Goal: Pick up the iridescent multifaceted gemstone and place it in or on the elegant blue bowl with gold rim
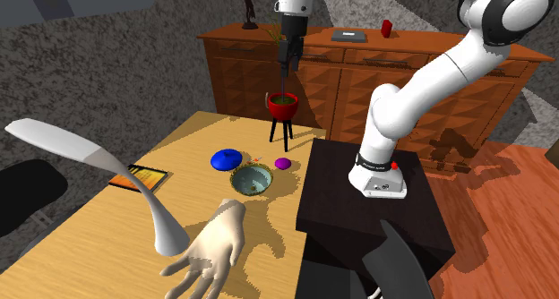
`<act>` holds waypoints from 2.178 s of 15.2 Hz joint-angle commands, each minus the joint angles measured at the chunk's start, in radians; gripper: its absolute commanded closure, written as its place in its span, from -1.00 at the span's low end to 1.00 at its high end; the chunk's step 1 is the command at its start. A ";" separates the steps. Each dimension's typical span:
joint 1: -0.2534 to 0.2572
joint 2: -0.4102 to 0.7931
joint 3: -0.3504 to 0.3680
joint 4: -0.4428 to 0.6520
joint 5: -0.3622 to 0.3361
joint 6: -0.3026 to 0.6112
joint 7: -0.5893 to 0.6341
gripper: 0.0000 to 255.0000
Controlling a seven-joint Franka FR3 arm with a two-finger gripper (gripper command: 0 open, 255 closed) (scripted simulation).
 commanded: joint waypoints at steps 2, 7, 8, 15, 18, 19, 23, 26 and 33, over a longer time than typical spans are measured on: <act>-0.005 0.003 -0.005 -0.030 0.000 0.030 -0.002 -1.00; -0.027 0.039 -0.029 -0.165 0.002 0.187 -0.016 -1.00; -0.032 0.051 -0.035 -0.189 0.003 0.220 -0.019 -1.00; -0.056 0.179 -0.075 -0.325 0.019 0.464 -0.050 -1.00; -0.062 0.260 -0.095 -0.365 0.034 0.576 -0.070 -1.00; -0.063 0.291 -0.103 -0.376 0.041 0.614 -0.079 -1.00; -0.057 0.432 -0.136 -0.402 0.086 0.767 -0.124 -1.00; -0.042 0.555 -0.163 -0.405 0.150 0.878 -0.179 -1.00; -0.024 0.880 -0.173 -0.339 0.468 1.078 -0.434 -1.00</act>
